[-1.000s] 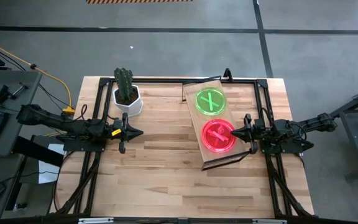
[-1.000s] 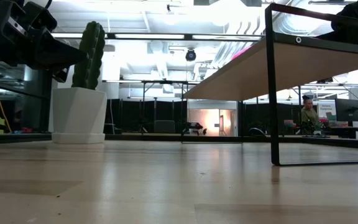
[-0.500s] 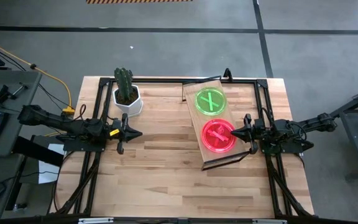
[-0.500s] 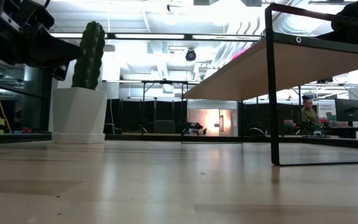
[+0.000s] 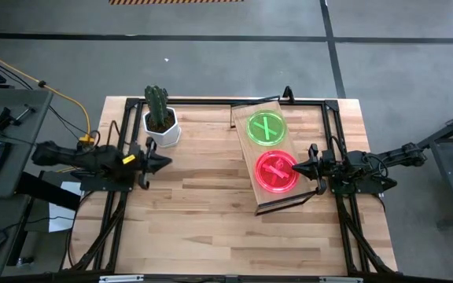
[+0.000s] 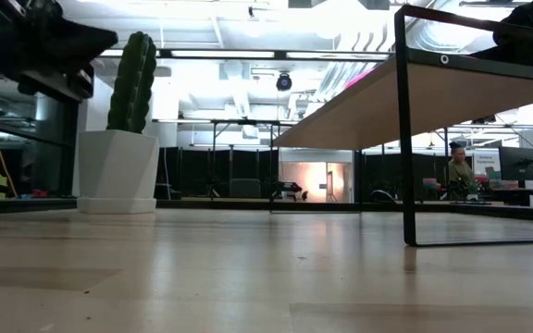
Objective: Place and stack plates onto a shelf
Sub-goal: Return to Home Position
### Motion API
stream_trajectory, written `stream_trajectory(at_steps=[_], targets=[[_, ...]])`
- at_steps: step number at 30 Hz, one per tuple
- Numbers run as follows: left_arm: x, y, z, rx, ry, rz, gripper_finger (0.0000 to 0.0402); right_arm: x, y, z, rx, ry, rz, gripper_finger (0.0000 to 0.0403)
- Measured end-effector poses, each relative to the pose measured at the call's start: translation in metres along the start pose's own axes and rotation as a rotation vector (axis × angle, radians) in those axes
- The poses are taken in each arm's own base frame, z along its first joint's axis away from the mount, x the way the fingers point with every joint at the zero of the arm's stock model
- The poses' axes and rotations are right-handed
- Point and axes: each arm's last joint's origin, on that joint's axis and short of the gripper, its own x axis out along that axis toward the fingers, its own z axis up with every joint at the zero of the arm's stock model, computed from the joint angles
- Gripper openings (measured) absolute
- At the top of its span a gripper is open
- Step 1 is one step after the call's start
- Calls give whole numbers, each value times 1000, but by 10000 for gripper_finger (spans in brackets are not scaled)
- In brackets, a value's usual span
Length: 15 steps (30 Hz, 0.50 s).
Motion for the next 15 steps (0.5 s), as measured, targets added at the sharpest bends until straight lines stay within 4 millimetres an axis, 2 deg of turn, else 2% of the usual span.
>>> stream_trajectory(at_steps=[11,15], targets=[[-9,0,16,-37,-170,-19,0,0,0,0,0,0,0,0],[-9,0,15,-33,-154,-16,0,0,0,0,0,0,0,0]])
